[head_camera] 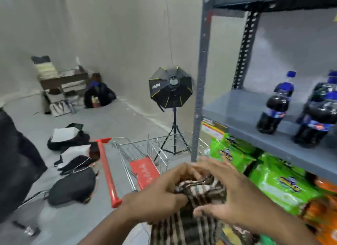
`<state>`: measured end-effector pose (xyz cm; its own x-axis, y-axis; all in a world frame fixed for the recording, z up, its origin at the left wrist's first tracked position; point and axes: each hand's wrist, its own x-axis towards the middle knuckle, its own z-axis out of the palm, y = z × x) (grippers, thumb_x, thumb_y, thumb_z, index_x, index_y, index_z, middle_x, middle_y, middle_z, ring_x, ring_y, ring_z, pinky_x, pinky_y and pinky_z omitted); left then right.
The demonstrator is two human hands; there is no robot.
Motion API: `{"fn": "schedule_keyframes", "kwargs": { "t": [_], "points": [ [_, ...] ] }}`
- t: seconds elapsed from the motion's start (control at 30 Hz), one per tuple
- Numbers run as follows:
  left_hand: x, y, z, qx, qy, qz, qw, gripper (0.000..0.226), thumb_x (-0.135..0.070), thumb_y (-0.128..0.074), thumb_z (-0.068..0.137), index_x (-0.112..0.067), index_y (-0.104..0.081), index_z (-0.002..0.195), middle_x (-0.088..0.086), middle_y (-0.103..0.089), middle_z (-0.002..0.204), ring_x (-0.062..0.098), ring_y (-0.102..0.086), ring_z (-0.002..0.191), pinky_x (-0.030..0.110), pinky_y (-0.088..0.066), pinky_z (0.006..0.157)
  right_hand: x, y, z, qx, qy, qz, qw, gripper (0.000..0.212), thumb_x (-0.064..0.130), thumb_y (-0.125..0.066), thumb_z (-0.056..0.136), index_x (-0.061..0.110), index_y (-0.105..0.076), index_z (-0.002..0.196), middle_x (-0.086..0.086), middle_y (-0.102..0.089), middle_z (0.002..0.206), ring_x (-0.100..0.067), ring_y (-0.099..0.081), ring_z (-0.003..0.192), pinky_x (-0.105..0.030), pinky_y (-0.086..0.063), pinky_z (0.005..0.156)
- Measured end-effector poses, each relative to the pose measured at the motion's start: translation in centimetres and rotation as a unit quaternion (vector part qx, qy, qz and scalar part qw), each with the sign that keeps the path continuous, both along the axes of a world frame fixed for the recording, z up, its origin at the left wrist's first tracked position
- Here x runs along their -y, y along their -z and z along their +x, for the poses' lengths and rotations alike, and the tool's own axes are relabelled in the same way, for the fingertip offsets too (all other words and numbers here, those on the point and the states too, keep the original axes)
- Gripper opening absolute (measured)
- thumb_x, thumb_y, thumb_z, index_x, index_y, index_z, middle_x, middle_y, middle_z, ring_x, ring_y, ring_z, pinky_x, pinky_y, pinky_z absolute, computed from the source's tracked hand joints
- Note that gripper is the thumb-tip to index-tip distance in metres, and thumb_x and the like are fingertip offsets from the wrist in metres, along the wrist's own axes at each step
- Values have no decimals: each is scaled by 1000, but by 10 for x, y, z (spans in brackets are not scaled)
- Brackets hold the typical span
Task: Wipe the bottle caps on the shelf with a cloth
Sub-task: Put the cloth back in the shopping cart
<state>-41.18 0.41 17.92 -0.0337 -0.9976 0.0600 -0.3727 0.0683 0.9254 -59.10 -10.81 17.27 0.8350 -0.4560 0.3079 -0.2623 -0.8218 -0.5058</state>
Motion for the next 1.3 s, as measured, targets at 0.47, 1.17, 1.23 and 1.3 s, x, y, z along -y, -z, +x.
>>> {"fn": "schedule_keyframes", "kwargs": {
  "t": [0.47,1.17,1.23,1.3],
  "points": [
    [-49,75,212,497,-37,-1,867,40,-27,-49,78,-35,-44,117,-4,-62,110,28,-62,101,38,-49,70,-44,59,199,-233,2,82,969,50,44,-51,80,56,-45,128,8,-69,120,-17,-65,109,-29,-51,89],
    [45,196,441,556,-2,-79,827,22,-21,-53,93,-27,-69,108,-9,-74,112,19,-68,108,36,-55,85,-35,187,411,-98,149,10,984,53,11,-73,84,27,-61,133,6,-72,119,-12,-68,99,-22,-53,84],
    [32,220,462,581,36,-61,811,20,-26,-57,93,-28,-68,109,-11,-73,112,17,-67,110,34,-54,88,-50,219,431,-142,118,35,982,47,18,-59,94,24,-53,141,3,-61,138,-15,-60,121,-28,-46,101],
    [15,243,480,574,67,-58,814,28,-29,-74,83,-30,-72,110,-11,-75,114,15,-70,110,31,-58,87,-67,242,447,-195,83,54,976,47,20,-53,96,22,-49,143,2,-56,144,-16,-54,129,-29,-44,105]
  ]
}}
